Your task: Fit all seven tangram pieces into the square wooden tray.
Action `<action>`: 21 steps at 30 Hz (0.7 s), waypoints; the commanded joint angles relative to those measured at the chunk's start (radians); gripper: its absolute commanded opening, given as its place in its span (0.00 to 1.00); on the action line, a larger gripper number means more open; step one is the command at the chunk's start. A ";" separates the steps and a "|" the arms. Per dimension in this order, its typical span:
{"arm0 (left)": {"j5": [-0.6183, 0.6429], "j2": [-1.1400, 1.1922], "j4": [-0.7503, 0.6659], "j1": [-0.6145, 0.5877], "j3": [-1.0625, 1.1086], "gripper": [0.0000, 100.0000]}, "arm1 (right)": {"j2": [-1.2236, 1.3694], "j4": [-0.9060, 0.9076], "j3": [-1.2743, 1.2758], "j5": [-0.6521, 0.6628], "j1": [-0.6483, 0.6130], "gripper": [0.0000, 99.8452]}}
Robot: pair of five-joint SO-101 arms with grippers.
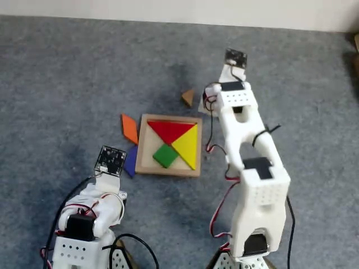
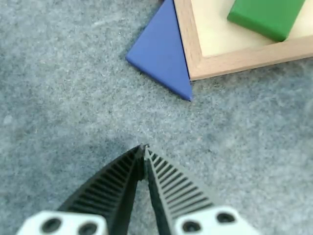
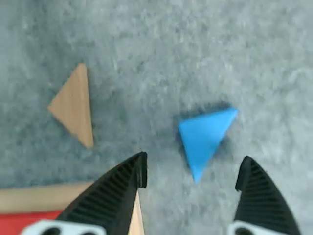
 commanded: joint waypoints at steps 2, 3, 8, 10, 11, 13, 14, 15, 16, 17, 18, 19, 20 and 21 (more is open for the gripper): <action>-0.008 -0.033 0.005 -0.008 0.019 0.01 | 0.050 -0.019 -0.163 -0.009 0.038 0.28; -0.008 -0.033 0.005 -0.008 0.019 0.01 | 0.067 -0.019 -0.177 -0.009 0.045 0.28; -0.008 -0.033 0.005 -0.008 0.019 0.01 | 0.110 -0.005 -0.199 -0.009 0.054 0.28; -0.008 -0.033 0.005 -0.008 0.019 0.01 | 0.113 0.041 -0.205 -0.009 0.053 0.28; -0.008 -0.033 0.005 -0.008 0.019 0.01 | 0.113 0.054 -0.205 -0.009 0.051 0.28; -0.008 -0.033 0.005 -0.008 0.019 0.01 | 0.113 0.068 -0.205 -0.009 0.050 0.28; -0.008 -0.033 0.005 -0.008 0.019 0.01 | 0.114 0.071 -0.205 -0.009 0.050 0.28; -0.008 -0.033 0.005 -0.008 0.019 0.01 | 0.114 0.071 -0.205 -0.009 0.050 0.28; -0.008 -0.033 0.005 -0.008 0.019 0.01 | 0.114 0.071 -0.205 -0.009 0.051 0.28; -0.008 -0.033 0.005 -0.008 0.019 0.01 | 0.114 0.070 -0.205 -0.009 0.053 0.28; -0.008 -0.033 0.005 -0.008 0.019 0.01 | 0.114 0.067 -0.205 -0.009 0.053 0.28; -0.008 -0.033 0.005 -0.008 0.019 0.01 | 0.114 0.065 -0.205 -0.009 0.053 0.28; -0.008 -0.033 0.005 -0.008 0.019 0.01 | 0.114 0.064 -0.205 -0.009 0.053 0.28; -0.008 -0.033 0.005 -0.008 0.019 0.01 | 0.114 0.056 -0.205 -0.009 0.053 0.28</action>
